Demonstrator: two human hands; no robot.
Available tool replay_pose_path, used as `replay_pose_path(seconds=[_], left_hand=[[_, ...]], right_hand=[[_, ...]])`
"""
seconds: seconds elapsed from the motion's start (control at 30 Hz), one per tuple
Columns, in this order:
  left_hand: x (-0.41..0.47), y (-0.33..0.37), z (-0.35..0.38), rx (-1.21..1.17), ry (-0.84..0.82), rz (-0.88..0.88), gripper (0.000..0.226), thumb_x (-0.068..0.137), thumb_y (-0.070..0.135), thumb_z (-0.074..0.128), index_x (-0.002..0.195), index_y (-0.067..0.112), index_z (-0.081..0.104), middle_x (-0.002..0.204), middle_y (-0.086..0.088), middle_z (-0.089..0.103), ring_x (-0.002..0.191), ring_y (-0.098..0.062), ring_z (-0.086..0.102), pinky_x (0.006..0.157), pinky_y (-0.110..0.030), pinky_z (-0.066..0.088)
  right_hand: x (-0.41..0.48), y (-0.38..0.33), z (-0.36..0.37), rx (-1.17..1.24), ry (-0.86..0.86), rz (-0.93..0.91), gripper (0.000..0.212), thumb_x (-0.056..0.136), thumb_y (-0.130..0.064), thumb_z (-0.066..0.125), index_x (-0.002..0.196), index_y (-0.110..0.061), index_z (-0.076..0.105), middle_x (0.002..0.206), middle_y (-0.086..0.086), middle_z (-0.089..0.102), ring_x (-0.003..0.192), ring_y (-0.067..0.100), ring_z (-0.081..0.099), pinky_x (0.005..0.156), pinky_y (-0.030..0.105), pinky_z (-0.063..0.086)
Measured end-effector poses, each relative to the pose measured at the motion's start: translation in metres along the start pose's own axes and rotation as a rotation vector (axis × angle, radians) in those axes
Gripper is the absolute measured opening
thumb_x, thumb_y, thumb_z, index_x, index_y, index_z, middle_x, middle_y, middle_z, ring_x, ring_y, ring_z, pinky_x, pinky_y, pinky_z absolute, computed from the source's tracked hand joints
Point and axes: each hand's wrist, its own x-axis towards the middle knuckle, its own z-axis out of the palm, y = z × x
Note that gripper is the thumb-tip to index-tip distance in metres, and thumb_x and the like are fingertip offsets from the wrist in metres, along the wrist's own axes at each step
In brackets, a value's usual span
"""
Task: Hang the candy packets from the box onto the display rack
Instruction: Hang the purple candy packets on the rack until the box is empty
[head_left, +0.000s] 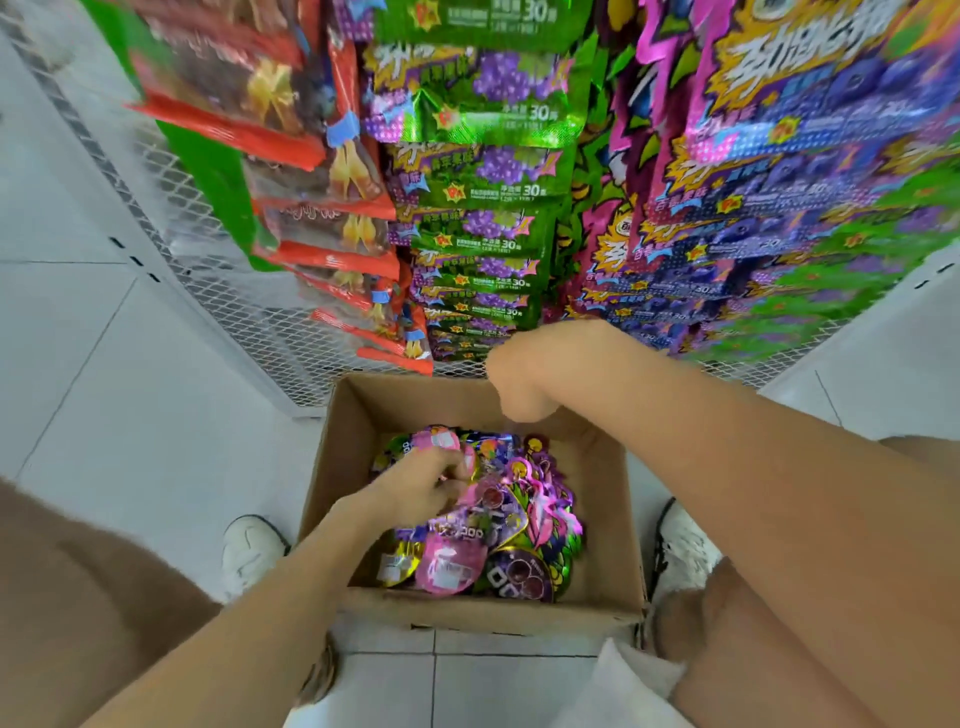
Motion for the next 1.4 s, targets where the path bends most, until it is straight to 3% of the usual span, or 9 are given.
replay_pose_path(seconds=[0.2, 0.3, 0.4, 0.53, 0.63, 0.67, 0.93, 1.13, 1.4], left_hand=[[-0.043, 0.058, -0.054, -0.103, 0.416, 0.256, 0.017, 0.104, 0.021, 0.062, 0.090, 0.029, 0.057, 0.069, 0.012, 0.062, 0.062, -0.004, 0.056, 0.063, -0.034, 0.045], [-0.064, 0.081, -0.076, -0.045, 0.512, 0.334, 0.009, 0.106, 0.032, 0.058, 0.097, 0.028, 0.056, 0.070, 0.003, 0.067, 0.060, -0.019, 0.061, 0.058, -0.043, 0.050], [-0.083, 0.097, -0.101, 0.069, 0.501, 0.359, 0.014, 0.105, 0.035, 0.062, 0.097, 0.024, 0.059, 0.071, 0.004, 0.065, 0.062, -0.018, 0.058, 0.060, -0.043, 0.051], [-0.109, 0.104, -0.147, 0.217, 0.455, 0.269, 0.043, 0.088, 0.074, 0.058, 0.089, 0.031, 0.065, 0.080, 0.010, 0.071, 0.077, -0.013, 0.067, 0.066, -0.037, 0.053], [-0.117, 0.086, -0.191, 0.123, 0.602, 0.055, 0.037, 0.085, 0.058, 0.054, 0.084, 0.025, 0.069, 0.077, 0.006, 0.073, 0.079, -0.021, 0.069, 0.072, -0.040, 0.057], [-0.118, 0.078, -0.206, 0.081, 0.673, -0.029, 0.033, 0.085, 0.051, 0.055, 0.083, 0.021, 0.068, 0.076, 0.004, 0.071, 0.079, -0.024, 0.068, 0.071, -0.040, 0.055], [-0.081, 0.038, -0.273, -0.411, 1.244, -0.173, 0.053, 0.081, 0.034, 0.090, 0.110, 0.016, 0.050, 0.113, -0.007, 0.062, 0.102, -0.027, 0.063, 0.082, -0.037, 0.047], [-0.061, 0.036, -0.278, -0.441, 1.342, -0.216, 0.051, 0.075, 0.046, 0.094, 0.102, 0.018, 0.061, 0.103, -0.002, 0.069, 0.093, -0.022, 0.067, 0.080, -0.036, 0.052], [-0.079, 0.023, -0.278, -0.528, 1.277, -0.185, 0.040, 0.075, 0.037, 0.095, 0.080, 0.021, 0.058, 0.079, 0.002, 0.068, 0.073, -0.020, 0.064, 0.075, -0.041, 0.054]], right_hand=[[-0.027, -0.005, -0.004, 0.344, 0.108, 0.127, 0.041, 0.113, -0.026, 0.036, 0.136, -0.001, 0.059, 0.103, 0.011, 0.065, 0.082, 0.027, 0.060, 0.081, 0.034, 0.048], [-0.026, -0.004, 0.002, 0.626, 0.303, 0.197, 0.055, 0.103, -0.047, 0.054, 0.119, 0.004, 0.063, 0.097, 0.014, 0.071, 0.083, 0.031, 0.072, 0.081, 0.037, 0.062], [-0.022, -0.003, 0.008, 0.973, 0.339, 0.190, 0.024, 0.093, -0.019, 0.071, 0.091, 0.003, 0.062, 0.067, 0.013, 0.069, 0.064, 0.033, 0.074, 0.070, 0.052, 0.066], [-0.029, -0.008, 0.002, 0.787, 0.488, 0.066, 0.042, 0.090, -0.008, 0.065, 0.064, -0.016, 0.034, 0.057, 0.005, 0.028, 0.056, 0.023, 0.036, 0.047, 0.036, 0.032], [-0.041, -0.021, -0.003, 0.664, 0.477, -0.053, 0.046, 0.092, -0.009, 0.065, 0.065, -0.017, 0.028, 0.060, 0.005, 0.024, 0.058, 0.025, 0.026, 0.071, 0.036, 0.016], [-0.047, -0.026, -0.004, 0.613, 0.468, -0.098, 0.044, 0.095, -0.012, 0.064, 0.068, -0.016, 0.030, 0.062, 0.006, 0.025, 0.058, 0.026, 0.026, 0.067, 0.035, 0.049], [-0.056, -0.050, -0.024, 0.550, 0.562, -0.305, 0.041, 0.107, -0.029, 0.061, 0.079, -0.002, 0.048, 0.063, 0.007, 0.028, 0.056, 0.024, 0.027, 0.056, 0.036, 0.016], [-0.045, -0.058, -0.038, 0.563, 0.723, -0.358, 0.056, 0.101, -0.037, 0.068, 0.067, -0.013, 0.030, 0.068, 0.004, 0.016, 0.057, 0.021, 0.018, 0.058, 0.037, 0.013], [-0.035, -0.065, -0.042, 0.627, 0.618, -0.444, 0.019, 0.102, -0.040, 0.067, 0.100, -0.022, 0.074, 0.052, -0.025, 0.054, 0.053, -0.006, 0.052, 0.058, 0.019, 0.034]])
